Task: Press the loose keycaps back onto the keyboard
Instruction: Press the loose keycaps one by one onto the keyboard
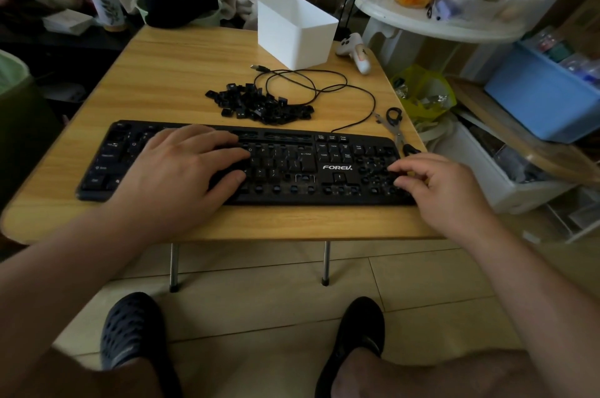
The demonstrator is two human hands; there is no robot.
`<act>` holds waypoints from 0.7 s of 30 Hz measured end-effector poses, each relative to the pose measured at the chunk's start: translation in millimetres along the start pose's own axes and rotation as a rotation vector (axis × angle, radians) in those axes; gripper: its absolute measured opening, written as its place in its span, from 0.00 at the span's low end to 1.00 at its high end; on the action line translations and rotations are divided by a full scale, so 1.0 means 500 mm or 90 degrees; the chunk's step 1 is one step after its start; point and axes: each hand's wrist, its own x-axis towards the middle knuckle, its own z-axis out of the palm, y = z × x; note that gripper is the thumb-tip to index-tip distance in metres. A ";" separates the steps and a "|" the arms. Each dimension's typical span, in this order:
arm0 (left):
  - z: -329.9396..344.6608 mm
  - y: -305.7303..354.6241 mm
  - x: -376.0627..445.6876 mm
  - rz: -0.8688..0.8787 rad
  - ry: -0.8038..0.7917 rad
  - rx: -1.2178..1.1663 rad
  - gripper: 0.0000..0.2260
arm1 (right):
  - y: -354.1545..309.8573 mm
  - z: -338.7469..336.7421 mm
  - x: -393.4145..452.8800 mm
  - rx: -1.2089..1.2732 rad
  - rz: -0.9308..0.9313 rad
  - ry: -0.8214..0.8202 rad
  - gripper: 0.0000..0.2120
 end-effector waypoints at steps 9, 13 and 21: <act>0.005 0.005 0.000 0.001 0.008 -0.008 0.25 | -0.021 -0.002 0.013 -0.140 -0.093 -0.019 0.10; 0.006 0.007 0.000 0.001 0.005 -0.009 0.24 | -0.027 -0.007 0.026 -0.176 -0.064 -0.056 0.09; 0.006 0.011 -0.001 0.001 0.008 -0.008 0.24 | -0.091 -0.014 0.044 -0.395 -0.024 -0.156 0.14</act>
